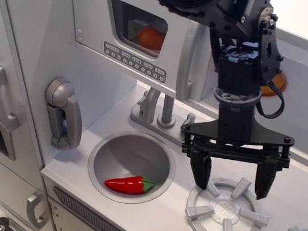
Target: Open microwave
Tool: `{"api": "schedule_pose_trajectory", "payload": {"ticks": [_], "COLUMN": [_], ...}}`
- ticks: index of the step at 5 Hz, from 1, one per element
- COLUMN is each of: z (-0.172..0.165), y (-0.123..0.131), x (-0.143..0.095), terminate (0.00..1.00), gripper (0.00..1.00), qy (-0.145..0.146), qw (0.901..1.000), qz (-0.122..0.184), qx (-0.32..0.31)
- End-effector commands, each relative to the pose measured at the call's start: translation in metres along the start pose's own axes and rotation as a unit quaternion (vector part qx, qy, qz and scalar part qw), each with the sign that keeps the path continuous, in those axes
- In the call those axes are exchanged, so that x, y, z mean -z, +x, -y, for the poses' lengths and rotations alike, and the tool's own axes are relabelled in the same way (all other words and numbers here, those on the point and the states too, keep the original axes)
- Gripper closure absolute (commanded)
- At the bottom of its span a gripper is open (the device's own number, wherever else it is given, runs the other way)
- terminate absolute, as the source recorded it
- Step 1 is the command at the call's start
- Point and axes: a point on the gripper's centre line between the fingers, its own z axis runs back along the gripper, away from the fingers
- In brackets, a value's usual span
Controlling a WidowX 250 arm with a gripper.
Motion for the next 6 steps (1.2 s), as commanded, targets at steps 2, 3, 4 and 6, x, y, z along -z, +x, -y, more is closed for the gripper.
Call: {"api": "schedule_pose_trajectory", "payload": {"ticks": [2, 3, 4, 6], "z": [-0.008, -0.020, -0.034, -0.045], "y": [0.013, 0.032, 0.048, 0.062], "x": [-0.016, -0.040, -0.067, -0.093], "terminate": [0.00, 0.00, 0.00, 0.00], "gripper": [0.00, 0.00, 0.00, 0.00], "qy": [-0.037, -0.018, 0.015, 0.081], "qw": [0.9992, 0.9984, 0.9950, 0.9885], "qz": [0.010, 0.054, 0.098, 0.127], "qx": [0.004, -0.007, -0.009, 0.010]}}
